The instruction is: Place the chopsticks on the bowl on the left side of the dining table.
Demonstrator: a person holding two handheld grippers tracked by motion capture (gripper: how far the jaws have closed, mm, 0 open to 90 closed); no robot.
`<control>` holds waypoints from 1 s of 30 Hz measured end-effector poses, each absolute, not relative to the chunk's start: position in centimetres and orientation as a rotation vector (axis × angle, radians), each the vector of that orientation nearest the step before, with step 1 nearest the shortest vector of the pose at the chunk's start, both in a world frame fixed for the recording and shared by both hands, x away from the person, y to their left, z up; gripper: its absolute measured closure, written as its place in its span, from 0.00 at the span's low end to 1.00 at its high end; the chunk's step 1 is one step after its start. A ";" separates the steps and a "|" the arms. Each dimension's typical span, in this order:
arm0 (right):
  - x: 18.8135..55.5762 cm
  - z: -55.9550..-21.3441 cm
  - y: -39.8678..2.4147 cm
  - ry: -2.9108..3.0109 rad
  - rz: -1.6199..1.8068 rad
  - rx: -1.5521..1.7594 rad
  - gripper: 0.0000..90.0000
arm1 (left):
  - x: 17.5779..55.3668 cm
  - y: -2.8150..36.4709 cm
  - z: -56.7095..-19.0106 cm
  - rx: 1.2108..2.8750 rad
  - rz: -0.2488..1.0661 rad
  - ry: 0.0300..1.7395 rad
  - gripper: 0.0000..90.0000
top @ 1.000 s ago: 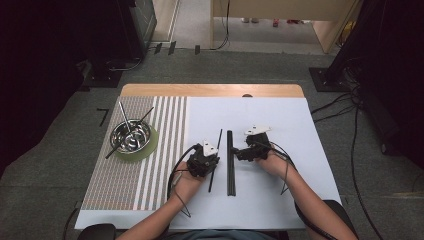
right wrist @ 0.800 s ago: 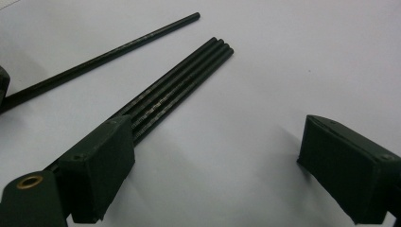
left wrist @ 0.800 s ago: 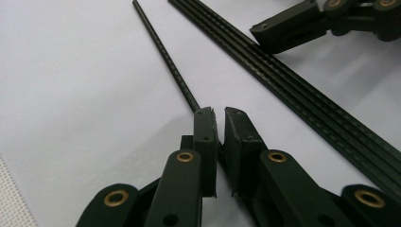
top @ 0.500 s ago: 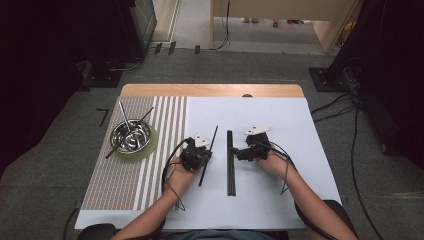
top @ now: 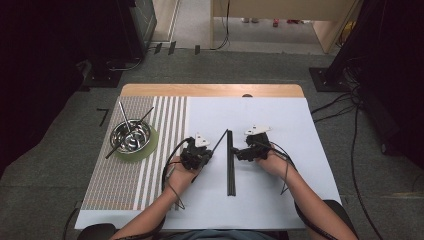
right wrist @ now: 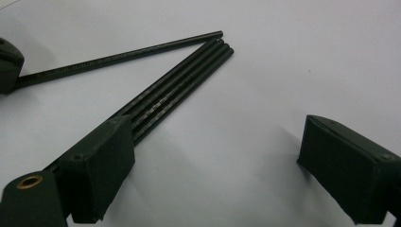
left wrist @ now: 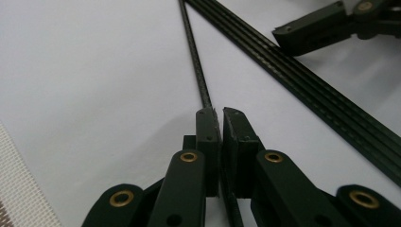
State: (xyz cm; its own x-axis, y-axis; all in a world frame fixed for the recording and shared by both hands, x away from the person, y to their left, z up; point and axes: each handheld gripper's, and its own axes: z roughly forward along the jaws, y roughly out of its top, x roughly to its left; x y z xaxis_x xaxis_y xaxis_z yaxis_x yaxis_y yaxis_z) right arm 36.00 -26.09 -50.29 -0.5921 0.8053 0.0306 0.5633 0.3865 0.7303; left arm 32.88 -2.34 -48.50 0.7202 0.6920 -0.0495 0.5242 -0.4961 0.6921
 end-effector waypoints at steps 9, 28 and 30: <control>36.0 -50.3 -26.1 2.320 1.029 1.194 0.12 | 33.9 -1.0 -48.4 2.215 0.315 0.944 0.97; 36.0 -50.3 -26.1 2.320 1.030 1.194 0.12 | 32.5 0.6 -47.7 2.166 0.289 1.006 0.92; 36.0 -50.3 -26.1 2.320 1.030 1.193 0.12 | 32.2 0.6 -47.8 2.180 0.294 1.011 0.92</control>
State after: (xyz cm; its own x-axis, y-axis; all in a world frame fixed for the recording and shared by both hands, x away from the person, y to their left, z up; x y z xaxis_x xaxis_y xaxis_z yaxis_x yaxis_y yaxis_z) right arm 36.00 -26.08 -50.29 -0.5921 0.8053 0.0304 0.5626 0.3861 0.7310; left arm 32.18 0.61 -47.76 0.6686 0.7388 -0.0845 0.5786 -0.4455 0.6832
